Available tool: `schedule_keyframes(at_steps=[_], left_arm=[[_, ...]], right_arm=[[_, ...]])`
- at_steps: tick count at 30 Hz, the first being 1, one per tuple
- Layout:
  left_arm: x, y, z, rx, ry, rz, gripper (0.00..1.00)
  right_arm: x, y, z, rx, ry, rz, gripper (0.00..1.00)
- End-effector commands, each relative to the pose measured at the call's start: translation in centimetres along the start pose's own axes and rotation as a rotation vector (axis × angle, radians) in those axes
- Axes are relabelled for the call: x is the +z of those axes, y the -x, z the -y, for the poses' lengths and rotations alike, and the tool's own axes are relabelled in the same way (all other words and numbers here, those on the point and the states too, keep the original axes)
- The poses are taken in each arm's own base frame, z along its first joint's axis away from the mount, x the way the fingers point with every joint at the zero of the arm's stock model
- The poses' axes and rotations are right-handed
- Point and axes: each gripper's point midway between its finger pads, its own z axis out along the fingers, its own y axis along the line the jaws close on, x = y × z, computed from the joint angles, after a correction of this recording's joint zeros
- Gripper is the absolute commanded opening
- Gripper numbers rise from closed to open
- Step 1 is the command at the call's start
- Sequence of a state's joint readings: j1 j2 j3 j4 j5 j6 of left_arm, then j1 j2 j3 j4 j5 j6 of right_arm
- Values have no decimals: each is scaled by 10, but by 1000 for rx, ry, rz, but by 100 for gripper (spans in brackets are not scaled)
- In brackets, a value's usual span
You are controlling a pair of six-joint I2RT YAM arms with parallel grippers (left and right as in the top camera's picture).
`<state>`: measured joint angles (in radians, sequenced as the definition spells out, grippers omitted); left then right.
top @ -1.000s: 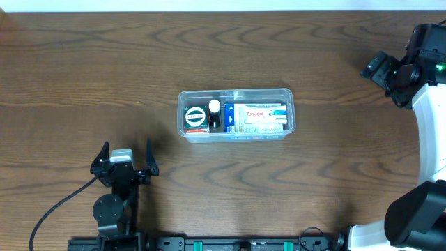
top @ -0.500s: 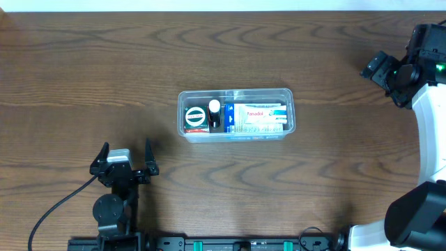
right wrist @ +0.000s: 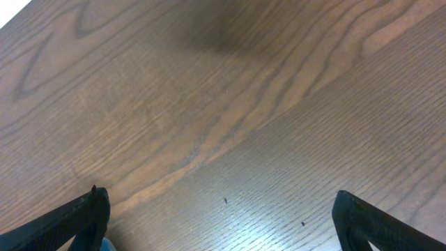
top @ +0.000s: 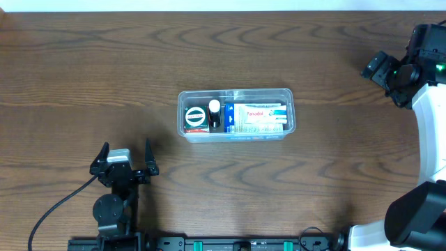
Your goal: Pack container
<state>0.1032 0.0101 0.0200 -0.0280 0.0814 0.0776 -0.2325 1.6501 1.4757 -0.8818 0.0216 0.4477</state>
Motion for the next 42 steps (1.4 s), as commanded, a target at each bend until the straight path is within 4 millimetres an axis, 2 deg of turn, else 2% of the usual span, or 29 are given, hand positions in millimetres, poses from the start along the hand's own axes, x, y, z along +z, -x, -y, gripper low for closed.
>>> schedule_keyframes(at_steps=[1, 14, 18, 23, 28, 32, 35, 39, 42], left_arm=[[1, -15, 0, -13, 0, -45, 98], [1, -15, 0, -13, 0, -45, 98], [1, -15, 0, -13, 0, -45, 98], [1, -15, 0, -13, 0, -45, 98], [1, -15, 0, -13, 0, -45, 98], [1, -15, 0, -13, 0, -45, 98], [1, -15, 0, -13, 0, -45, 98], [1, -15, 0, -13, 0, -45, 98], [1, -15, 0, -13, 0, -45, 98]], right_arm=[[2, 0, 2, 13, -7, -2, 99], [0, -1, -2, 6, -2, -1, 99], [-17, -3, -18, -26, 35, 32, 99], [-46, -12, -50, -114, 100, 83, 99], [-71, -15, -61, -186, 74, 228, 99], [-90, -26, -83, -291, 226, 375, 99], [-105, -43, -95, -421, 374, 474, 99], [-122, -72, -86, -527, 489, 581, 99], [-130, -91, -68, -527, 524, 669, 99]])
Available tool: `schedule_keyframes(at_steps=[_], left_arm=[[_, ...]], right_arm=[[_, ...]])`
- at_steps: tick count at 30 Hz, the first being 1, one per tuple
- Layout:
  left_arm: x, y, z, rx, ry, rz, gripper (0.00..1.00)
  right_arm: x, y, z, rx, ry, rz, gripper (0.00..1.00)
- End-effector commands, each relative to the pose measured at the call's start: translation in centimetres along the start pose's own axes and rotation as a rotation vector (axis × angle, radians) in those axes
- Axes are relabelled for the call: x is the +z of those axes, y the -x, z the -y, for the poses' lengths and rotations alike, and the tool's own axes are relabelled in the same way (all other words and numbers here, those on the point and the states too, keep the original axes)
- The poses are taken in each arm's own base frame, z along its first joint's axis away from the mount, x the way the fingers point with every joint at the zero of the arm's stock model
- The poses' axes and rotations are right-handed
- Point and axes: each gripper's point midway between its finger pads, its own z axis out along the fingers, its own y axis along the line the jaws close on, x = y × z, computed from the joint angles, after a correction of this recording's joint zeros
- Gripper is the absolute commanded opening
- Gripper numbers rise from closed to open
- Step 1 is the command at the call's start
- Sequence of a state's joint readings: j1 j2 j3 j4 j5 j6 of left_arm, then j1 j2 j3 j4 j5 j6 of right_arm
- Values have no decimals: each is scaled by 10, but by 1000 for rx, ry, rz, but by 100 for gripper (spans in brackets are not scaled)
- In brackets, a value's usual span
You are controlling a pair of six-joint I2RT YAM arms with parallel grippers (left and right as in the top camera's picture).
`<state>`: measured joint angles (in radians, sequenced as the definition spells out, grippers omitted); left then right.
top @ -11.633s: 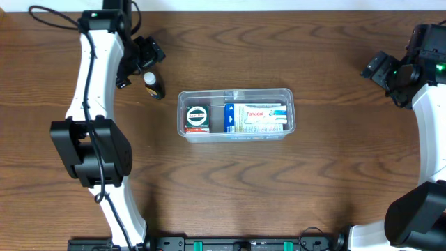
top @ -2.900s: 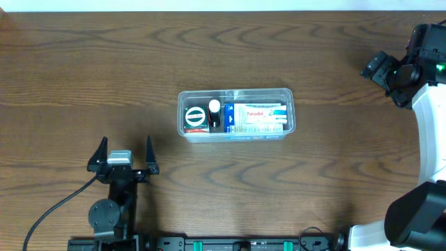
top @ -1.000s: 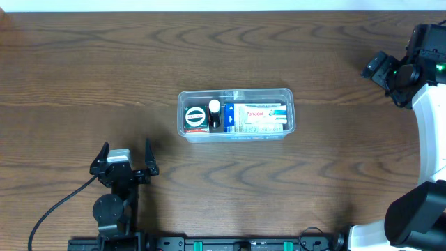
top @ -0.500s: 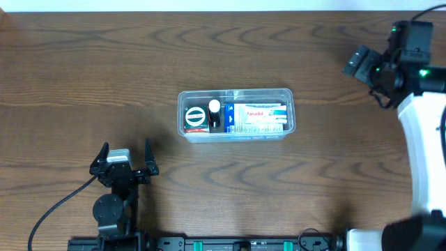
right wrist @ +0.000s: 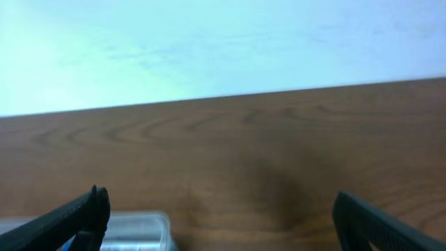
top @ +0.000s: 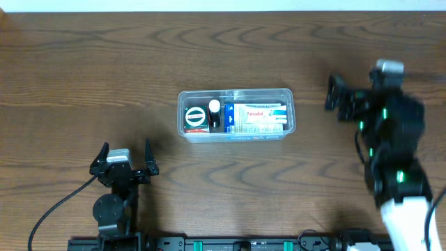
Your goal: Pack container
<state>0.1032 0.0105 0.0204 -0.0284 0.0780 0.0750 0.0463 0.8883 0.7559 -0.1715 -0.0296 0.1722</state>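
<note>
A clear plastic container [top: 236, 114] lies at the middle of the table, holding a white and blue medicine box [top: 256, 117], a small white-capped bottle [top: 214, 113] and a round-topped item [top: 196, 116]. My right gripper [top: 336, 97] hangs open to the right of the container, nothing between its fingers. In the right wrist view the fingers [right wrist: 83, 216] stand wide apart, with the container's corner [right wrist: 132, 230] at the lower left. My left gripper [top: 124, 157] rests open near the front left, well apart from the container.
The brown wooden table [top: 83, 63] surrounds the container. The table's far edge and a pale wall [right wrist: 209, 49] show in the right wrist view. A black cable [top: 59, 206] trails from the left arm at the front.
My right arm has moved from the far right back corner to just right of the container, and its camera now faces across the table toward the wall. The left arm has not moved.
</note>
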Motion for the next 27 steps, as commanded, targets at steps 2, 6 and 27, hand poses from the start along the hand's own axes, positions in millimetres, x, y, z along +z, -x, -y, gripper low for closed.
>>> schedule_keyframes(at_steps=[2, 6, 27], left_arm=[[1, -15, 0, -11, -4, -45, 98], [1, -15, 0, -11, -3, -45, 98], [1, -15, 0, -11, -3, -45, 98]], right_arm=[[-29, -26, -3, -79, 57, 72, 99], [-46, -48, 1, -82, 63, 152, 99], [-53, -119, 5, -106, 130, 281, 99]])
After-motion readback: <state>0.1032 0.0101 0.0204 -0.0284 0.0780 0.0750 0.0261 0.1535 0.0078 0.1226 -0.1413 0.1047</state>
